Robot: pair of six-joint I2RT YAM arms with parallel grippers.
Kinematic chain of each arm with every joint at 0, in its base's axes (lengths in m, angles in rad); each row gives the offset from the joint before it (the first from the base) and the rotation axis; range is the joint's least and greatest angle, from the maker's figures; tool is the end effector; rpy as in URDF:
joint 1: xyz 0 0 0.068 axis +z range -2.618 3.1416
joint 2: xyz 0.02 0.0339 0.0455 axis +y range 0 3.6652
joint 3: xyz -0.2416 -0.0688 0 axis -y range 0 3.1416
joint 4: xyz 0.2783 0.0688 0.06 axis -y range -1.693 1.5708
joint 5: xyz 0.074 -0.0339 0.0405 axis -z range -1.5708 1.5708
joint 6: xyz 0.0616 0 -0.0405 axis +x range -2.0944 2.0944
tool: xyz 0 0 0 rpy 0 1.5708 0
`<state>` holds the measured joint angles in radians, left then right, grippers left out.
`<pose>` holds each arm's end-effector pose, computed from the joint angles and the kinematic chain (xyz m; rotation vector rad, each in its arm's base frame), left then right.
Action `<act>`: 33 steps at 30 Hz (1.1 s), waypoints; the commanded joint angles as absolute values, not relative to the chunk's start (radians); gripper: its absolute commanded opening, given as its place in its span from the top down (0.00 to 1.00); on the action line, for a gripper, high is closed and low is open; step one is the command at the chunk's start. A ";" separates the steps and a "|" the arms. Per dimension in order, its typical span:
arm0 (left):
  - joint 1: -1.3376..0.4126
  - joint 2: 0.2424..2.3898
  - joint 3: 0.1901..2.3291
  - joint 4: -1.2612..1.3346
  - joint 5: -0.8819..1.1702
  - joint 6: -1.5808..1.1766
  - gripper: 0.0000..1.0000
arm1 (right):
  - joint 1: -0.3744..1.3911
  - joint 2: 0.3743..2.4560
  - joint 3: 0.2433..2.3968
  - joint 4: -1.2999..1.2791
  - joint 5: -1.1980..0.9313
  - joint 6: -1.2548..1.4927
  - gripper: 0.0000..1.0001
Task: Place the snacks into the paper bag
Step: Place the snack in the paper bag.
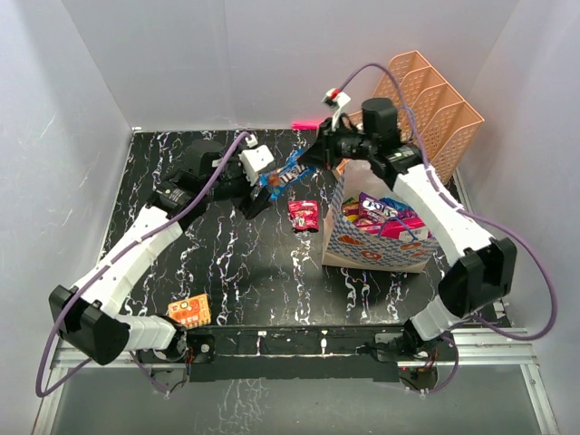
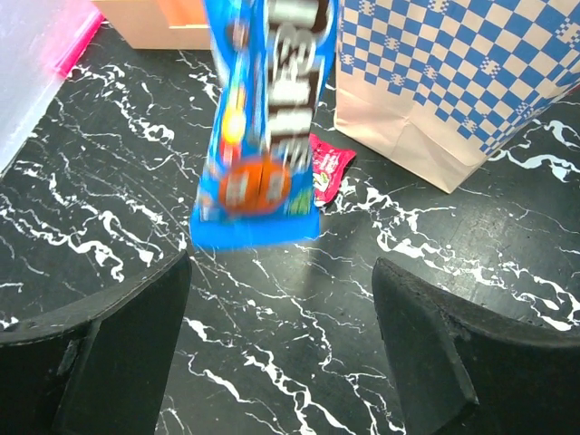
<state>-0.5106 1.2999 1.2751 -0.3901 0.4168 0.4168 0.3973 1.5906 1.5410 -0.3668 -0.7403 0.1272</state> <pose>0.2969 -0.1949 0.3468 1.1183 1.6320 -0.4739 0.3666 0.1989 0.3529 -0.7565 1.8800 1.0680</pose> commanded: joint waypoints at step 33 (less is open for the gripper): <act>-0.462 1.224 1.184 -0.357 0.374 0.438 0.12 | 0.014 0.998 1.291 -0.700 -0.405 -0.241 0.91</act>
<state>-0.4683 1.2465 1.1938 -0.3775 0.3431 0.4274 0.0174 0.9829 1.2938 -0.7292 -0.3824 -0.2195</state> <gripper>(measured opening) 0.877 0.090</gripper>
